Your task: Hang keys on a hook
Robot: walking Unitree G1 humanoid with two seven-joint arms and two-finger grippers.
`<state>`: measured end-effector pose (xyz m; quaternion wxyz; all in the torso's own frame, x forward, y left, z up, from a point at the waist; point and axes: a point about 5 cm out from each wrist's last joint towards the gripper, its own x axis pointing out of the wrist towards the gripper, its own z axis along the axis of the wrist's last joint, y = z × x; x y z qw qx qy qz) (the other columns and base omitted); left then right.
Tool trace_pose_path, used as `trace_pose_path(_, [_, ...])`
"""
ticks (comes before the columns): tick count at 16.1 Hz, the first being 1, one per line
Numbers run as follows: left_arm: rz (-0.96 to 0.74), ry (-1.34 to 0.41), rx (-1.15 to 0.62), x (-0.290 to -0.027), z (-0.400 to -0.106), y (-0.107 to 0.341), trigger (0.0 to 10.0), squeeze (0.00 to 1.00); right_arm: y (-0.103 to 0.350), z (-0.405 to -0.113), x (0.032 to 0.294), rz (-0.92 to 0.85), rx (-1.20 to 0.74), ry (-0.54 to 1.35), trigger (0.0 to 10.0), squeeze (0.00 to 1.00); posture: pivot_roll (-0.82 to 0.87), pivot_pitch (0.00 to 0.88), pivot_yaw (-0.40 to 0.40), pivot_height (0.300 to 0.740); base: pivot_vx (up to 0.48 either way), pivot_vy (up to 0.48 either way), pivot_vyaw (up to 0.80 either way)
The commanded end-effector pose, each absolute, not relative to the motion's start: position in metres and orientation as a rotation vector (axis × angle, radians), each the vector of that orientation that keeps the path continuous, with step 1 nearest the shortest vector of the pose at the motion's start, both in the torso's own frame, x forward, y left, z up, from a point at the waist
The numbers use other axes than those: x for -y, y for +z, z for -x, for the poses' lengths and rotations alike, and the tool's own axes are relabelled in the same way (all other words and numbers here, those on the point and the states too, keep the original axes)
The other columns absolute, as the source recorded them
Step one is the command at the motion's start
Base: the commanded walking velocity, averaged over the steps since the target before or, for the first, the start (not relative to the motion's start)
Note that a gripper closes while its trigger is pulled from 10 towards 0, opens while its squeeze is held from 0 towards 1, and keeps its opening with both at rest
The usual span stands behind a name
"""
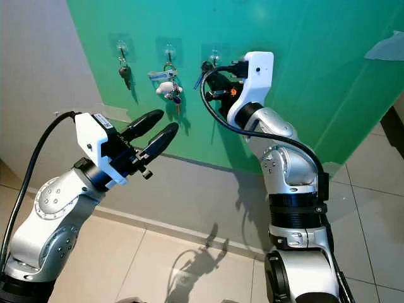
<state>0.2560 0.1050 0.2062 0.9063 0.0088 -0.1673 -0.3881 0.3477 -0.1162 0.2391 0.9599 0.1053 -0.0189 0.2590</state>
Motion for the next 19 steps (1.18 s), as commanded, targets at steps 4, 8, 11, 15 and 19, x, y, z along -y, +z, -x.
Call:
trace_pose_path(4, [-0.033,-0.807,0.356,-0.105,-0.252,0.209,10.0,0.0,0.235,-0.35,0.109,-0.204,-0.022,0.559,0.0,0.0,0.04,0.0,-0.018,0.74,0.0,0.0,0.0])
trace_pose_path(8, [-0.038,-0.802,0.358,-0.106,-0.253,0.21,10.0,0.0,0.239,-0.354,0.109,-0.21,-0.001,0.551,0.0,0.0,0.04,0.0,-0.02,0.74,0.0,0.0,0.0])
trace_pose_path(11, [-0.039,-0.799,0.361,-0.106,-0.253,0.211,10.0,0.0,0.246,-0.355,0.11,-0.209,0.043,0.55,0.0,0.0,0.04,0.0,-0.021,0.74,0.0,0.0,0.0])
trace_pose_path(15, [-0.04,-0.8,0.361,-0.107,-0.254,0.211,10.0,0.0,0.247,-0.359,0.114,-0.217,0.046,0.525,0.0,0.0,0.04,0.0,-0.019,0.74,0.0,0.0,0.0])
trace_pose_path(19, [-0.042,-0.798,0.363,-0.107,-0.254,0.212,10.0,0.0,0.246,-0.363,0.116,-0.216,0.044,0.501,0.0,0.0,0.05,0.0,-0.019,0.74,0.0,0.0,0.0])
